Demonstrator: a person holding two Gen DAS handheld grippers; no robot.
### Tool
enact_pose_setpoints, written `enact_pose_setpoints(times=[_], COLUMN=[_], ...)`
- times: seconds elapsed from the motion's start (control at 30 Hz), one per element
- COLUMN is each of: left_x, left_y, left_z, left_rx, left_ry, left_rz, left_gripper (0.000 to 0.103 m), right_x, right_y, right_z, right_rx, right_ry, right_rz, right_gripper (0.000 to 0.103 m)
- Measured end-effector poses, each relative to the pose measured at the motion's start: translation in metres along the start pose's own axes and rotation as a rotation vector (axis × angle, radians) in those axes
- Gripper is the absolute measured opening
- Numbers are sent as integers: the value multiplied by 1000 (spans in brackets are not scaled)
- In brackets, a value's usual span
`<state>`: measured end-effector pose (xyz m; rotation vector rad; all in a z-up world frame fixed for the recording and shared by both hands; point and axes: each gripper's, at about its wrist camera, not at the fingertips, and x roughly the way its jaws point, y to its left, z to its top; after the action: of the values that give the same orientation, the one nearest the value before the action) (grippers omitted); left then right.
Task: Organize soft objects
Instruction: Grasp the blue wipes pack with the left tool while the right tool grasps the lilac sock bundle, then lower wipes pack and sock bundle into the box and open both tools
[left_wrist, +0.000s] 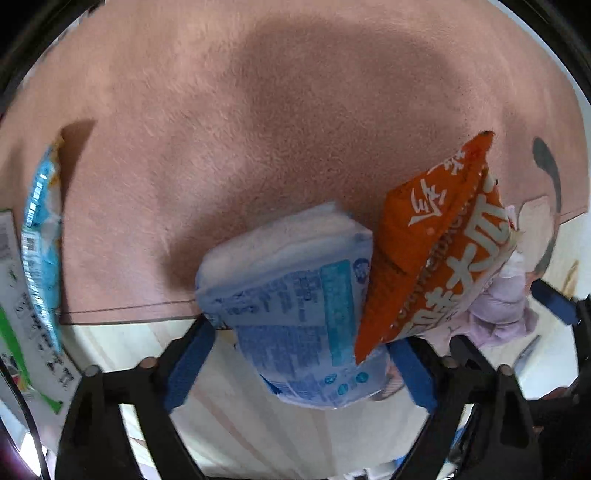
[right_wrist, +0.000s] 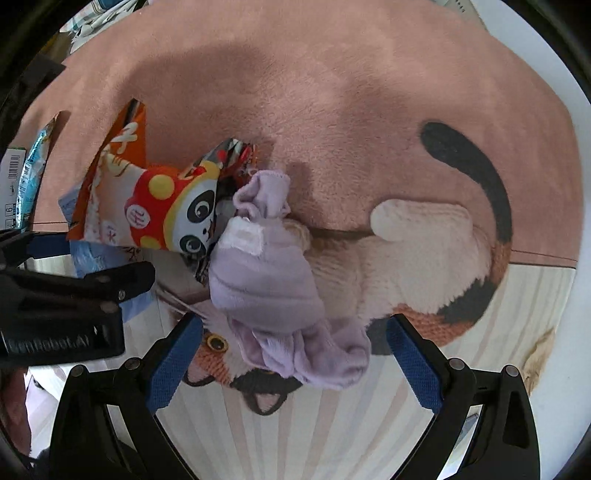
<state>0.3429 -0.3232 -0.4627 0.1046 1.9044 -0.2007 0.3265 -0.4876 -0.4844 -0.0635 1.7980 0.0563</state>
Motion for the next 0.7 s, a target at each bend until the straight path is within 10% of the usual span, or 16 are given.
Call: enact_pose_setpoints(times=[0.1,0.2,0.7], left_x=[-11,-16,-98], left_y=[-8,-4,102], left_z=[-5,-11,-143], left_rx=[56,61,3], left_ry=[-67,-80,-272], left_rz=[70,77,-73], left_gripper=[47,40,39], right_x=[11,10,-71], right_y=[-3,-8,85], right_z=[6,6,-89], right_rx=[12,69,226], right_ry=[25,22,-140], right_rz=[-8,-1,309], right_gripper=[72,39,36])
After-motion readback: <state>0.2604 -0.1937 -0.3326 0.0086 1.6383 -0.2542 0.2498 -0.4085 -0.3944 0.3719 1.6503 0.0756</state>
